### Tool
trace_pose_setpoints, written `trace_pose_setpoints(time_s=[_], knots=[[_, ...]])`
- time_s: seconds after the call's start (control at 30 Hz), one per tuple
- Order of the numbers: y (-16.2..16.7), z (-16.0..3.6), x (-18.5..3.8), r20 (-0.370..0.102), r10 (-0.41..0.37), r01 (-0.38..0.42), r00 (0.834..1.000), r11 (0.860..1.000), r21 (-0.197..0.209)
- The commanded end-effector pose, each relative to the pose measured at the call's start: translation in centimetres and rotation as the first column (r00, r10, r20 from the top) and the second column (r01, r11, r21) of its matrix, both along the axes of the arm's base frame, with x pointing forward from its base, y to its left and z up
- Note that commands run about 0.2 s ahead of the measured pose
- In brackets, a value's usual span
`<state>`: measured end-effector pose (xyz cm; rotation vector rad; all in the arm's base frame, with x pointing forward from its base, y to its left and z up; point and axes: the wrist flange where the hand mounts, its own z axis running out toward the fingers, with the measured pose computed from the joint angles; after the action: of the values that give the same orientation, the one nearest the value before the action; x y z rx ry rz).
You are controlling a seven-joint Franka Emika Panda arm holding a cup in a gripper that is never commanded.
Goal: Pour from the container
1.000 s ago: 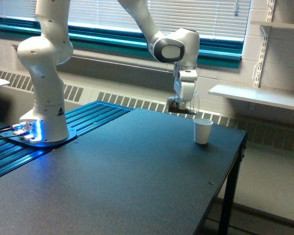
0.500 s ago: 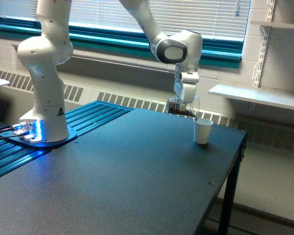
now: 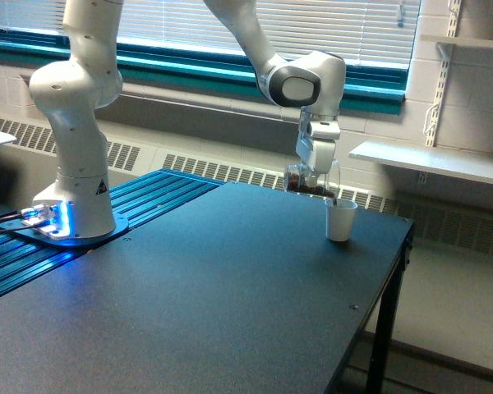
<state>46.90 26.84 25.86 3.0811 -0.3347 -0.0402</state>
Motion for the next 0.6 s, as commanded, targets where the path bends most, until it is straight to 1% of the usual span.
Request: trace_pose_setpoints(time_s=[0.03,0.27,0.6], knots=[[0.33,0.03,0.38,-0.006,0.028,-0.028,1.000,1.000,-0.008],[0.50,-0.18,0.34,-0.019,0.036,-0.037,0.999,0.999,-0.012],[0.27,0.09,0.94,-0.028,0.038,-0.038,0.999,0.999,-0.017]])
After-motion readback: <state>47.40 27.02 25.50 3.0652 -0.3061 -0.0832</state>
